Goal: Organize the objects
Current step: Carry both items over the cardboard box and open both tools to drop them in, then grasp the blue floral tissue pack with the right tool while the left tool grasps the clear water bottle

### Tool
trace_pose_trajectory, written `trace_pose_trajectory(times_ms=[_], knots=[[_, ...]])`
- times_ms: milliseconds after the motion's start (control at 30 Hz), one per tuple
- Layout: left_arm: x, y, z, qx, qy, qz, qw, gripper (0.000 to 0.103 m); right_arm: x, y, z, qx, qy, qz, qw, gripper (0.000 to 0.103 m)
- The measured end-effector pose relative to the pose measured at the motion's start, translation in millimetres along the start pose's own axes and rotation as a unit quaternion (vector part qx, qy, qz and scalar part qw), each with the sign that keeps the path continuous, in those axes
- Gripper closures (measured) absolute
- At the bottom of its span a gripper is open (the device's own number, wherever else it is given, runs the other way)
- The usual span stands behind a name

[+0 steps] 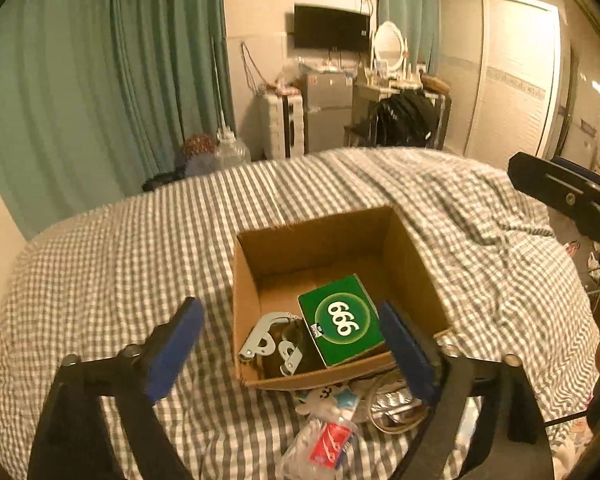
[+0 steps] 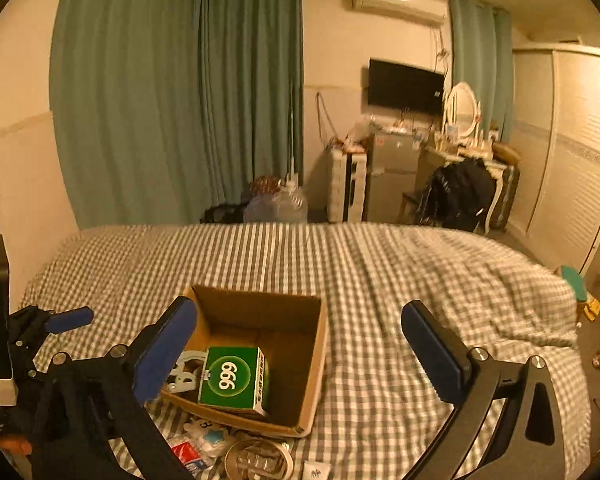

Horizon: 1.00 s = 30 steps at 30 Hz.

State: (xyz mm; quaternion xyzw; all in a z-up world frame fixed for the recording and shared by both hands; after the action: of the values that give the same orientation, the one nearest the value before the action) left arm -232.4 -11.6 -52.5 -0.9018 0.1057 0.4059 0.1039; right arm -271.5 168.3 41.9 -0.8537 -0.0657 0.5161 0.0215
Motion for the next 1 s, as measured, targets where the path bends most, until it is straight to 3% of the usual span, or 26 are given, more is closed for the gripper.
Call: trace_pose_trajectory(times_ms=[267, 467, 767, 1000], knots=[[-3, -25, -73, 0.003, -0.047, 0.006, 0.9988, 0.002, -3, -17, -82, 0.015, -0.023, -0.006, 1.0, 0.0], [28, -30, -91, -0.004, -0.047, -0.004, 0.9989, 0.0, 38, -25, -107, 0.017, -0.008, -0.024, 1.0, 0.0], [96, -36, -38, -0.031, -0.004, 0.014, 0.9994, 0.0, 132, -25, -62, -0.008, 0.056, -0.021, 0.998, 0.0], [148, -23, 18, -0.04, 0.045, -0.019, 0.998, 0.0, 190, -20, -14, -0.017, 0.118, -0.017, 0.993, 0.0]])
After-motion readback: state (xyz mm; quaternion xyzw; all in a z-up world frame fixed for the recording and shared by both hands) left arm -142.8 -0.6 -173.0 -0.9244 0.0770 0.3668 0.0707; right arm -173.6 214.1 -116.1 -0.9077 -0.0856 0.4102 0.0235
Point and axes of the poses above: each gripper's, at about its wrist camera, not at the fingertips, and z roughly the way its jaws point, y to its left, x to its underside, the point moved 8 cm from there along z, roughly the way its jaws point, and after that the axes turned 12 degrees about x, right-handed, at the moved point
